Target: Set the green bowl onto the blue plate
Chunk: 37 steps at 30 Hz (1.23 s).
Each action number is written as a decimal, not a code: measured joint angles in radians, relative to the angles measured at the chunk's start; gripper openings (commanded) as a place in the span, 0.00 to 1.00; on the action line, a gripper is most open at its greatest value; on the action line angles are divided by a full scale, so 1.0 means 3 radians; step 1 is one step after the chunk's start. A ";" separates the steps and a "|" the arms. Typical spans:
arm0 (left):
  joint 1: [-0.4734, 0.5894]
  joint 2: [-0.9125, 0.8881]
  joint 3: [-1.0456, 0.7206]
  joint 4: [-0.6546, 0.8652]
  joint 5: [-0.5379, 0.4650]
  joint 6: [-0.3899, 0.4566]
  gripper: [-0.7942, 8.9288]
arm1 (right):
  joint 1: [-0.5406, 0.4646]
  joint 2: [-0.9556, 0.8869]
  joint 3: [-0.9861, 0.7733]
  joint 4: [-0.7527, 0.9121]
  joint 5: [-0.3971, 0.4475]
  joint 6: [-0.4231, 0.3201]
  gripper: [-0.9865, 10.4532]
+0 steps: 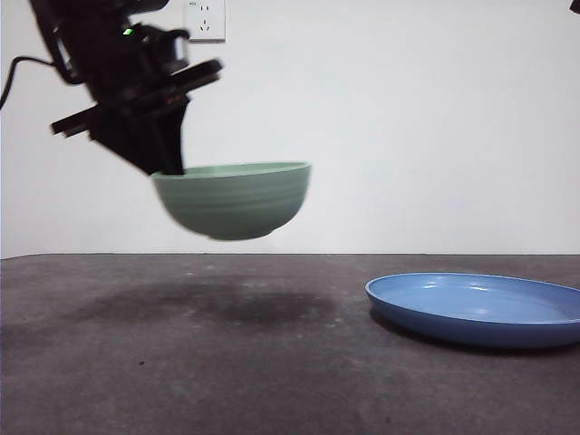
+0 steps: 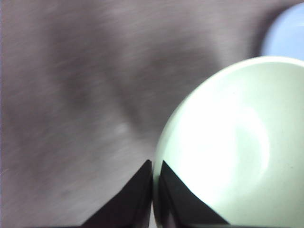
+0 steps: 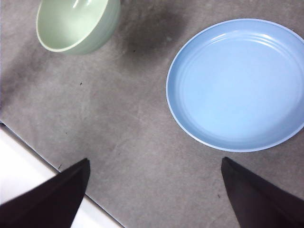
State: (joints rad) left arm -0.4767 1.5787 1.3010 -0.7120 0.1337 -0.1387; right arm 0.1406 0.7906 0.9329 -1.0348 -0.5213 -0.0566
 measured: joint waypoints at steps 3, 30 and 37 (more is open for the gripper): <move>-0.0145 0.0000 0.0114 0.0034 0.0003 -0.0028 0.10 | 0.0000 0.0000 0.0000 0.0001 0.0000 0.0029 0.47; -0.0835 0.1687 0.1998 -0.0284 0.0009 -0.0107 0.10 | 0.0000 -0.0351 0.0142 -0.0193 0.0183 0.0212 0.47; -0.0949 0.2102 0.2401 -0.0284 0.0009 -0.0108 0.10 | 0.0000 -0.0435 0.0142 -0.0306 0.0278 0.0215 0.47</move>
State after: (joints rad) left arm -0.7612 2.2093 2.0212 -0.7971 0.1364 -0.1711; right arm 0.1406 0.6601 0.9756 -1.1267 -0.4377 0.0078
